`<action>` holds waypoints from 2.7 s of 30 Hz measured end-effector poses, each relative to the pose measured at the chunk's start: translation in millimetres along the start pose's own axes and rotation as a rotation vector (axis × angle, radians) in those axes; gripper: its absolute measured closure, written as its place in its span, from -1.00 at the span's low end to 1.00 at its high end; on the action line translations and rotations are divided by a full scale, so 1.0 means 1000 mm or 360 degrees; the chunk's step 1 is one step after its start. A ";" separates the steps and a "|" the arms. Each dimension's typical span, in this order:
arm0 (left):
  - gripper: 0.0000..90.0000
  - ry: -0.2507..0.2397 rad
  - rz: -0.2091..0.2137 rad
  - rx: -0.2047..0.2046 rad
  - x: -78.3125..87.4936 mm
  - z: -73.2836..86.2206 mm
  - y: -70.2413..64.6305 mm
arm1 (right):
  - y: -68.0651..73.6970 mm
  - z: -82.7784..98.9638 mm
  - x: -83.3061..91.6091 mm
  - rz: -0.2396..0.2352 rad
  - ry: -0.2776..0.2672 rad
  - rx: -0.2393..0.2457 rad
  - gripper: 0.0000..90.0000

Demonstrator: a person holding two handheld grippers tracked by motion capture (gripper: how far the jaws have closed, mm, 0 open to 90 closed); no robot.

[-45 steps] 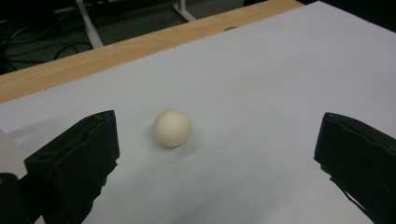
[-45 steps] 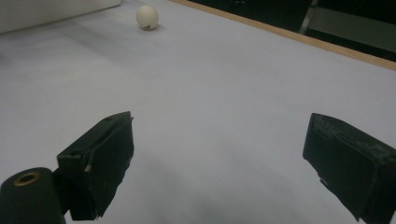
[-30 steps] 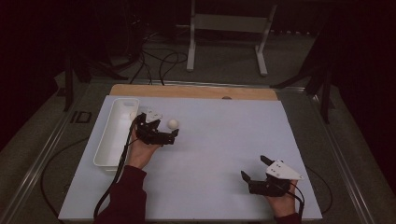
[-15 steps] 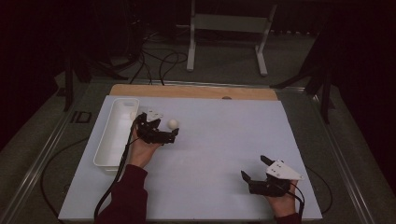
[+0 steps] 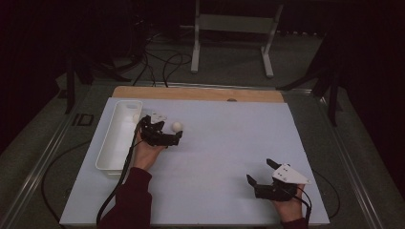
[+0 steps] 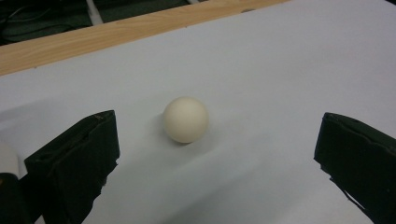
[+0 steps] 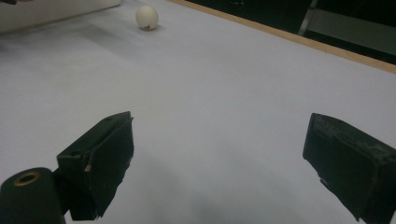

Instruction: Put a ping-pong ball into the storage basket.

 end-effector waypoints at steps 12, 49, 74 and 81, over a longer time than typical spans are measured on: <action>-0.98 0.0053 -0.0001 0.0024 -0.010 0.008 0.005 | 0.000 0.000 0.000 -0.0002 0.0004 0.0001 -0.81; -0.98 0.0096 -0.0021 0.0033 -0.031 0.021 0.010 | 0.000 0.001 -0.001 -0.0003 0.0007 0.0002 -0.81; -0.96 0.0081 -0.0039 0.0087 -0.041 0.021 0.014 | 0.000 0.001 -0.001 -0.0002 0.0007 0.0003 -0.81; -0.95 0.0089 -0.0027 0.0089 -0.046 0.022 0.011 | 0.001 0.001 -0.001 -0.0003 0.0009 0.0004 -0.81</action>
Point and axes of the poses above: each handheld gripper's, and its own axes: x roughly backward along the jaws, z roughly out of its underside, y roughly to its left, the point moved 10 cm from there along -x, roughly forward along the jaws, and after that the axes turned 6 degrees about -x, right-handed, at the moved point
